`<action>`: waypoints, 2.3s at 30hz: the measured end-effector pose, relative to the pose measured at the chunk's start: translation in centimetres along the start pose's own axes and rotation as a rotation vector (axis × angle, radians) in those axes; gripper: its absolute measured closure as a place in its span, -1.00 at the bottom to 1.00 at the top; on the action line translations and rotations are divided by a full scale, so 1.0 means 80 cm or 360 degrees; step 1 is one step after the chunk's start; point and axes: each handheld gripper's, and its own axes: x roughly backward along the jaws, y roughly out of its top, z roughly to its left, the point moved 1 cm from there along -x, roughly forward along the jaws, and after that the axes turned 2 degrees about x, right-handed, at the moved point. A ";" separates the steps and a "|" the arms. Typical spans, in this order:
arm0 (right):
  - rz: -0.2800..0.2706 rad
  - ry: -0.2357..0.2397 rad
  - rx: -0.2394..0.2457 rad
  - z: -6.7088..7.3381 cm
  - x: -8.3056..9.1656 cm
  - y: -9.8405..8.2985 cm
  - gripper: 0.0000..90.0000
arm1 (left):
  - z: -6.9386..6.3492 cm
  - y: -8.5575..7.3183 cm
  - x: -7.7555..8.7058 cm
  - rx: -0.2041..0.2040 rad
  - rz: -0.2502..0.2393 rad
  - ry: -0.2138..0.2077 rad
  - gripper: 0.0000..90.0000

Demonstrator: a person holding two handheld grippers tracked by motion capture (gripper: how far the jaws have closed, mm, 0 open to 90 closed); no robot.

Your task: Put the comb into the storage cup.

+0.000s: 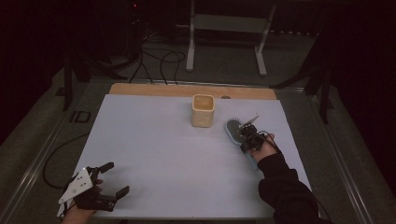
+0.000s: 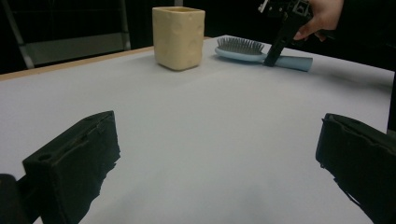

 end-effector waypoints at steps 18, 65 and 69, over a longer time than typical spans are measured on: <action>-0.0327 0.0027 -0.0095 -0.010 0.041 -0.011 0.57 | 0.000 -0.001 -0.001 0.0015 0.0001 -0.0006 -1.00; -0.0874 0.0111 0.0066 0.050 0.136 0.066 0.56 | 0.002 0.000 0.001 0.0033 -0.0015 -0.0013 -1.00; -0.0900 0.0107 0.0075 0.057 0.139 0.077 0.56 | 0.002 0.000 0.001 0.0035 -0.0016 -0.0015 -1.00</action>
